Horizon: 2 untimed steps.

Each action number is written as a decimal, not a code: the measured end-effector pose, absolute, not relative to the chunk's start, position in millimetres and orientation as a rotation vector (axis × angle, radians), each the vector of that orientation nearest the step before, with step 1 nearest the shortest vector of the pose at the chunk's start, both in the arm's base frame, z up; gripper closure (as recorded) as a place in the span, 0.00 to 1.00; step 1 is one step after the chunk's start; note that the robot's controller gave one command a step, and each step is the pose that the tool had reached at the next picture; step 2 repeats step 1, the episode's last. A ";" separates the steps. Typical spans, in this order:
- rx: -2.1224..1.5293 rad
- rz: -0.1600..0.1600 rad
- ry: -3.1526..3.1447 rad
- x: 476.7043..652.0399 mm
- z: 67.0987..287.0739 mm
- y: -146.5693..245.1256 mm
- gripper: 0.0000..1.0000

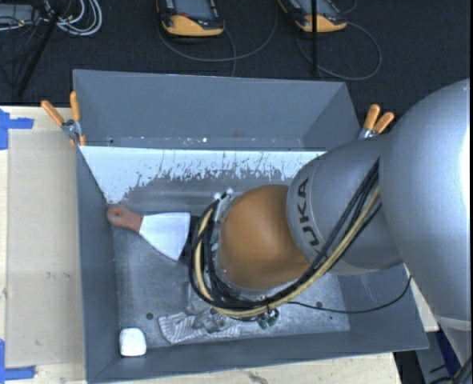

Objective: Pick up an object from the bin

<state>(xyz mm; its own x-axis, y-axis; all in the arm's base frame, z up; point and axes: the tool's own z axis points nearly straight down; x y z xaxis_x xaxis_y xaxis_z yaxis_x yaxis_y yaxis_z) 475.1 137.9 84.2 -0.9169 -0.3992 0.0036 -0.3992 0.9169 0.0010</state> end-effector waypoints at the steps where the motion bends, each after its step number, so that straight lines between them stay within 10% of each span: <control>1: 0.639 0.000 -3.073 475.1 94.0 138.1 1.00; 2: 0.639 0.000 -3.073 475.1 94.0 138.1 1.00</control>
Offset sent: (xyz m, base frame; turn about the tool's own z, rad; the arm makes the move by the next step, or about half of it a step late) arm -0.0001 0.0002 0.0095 0.0000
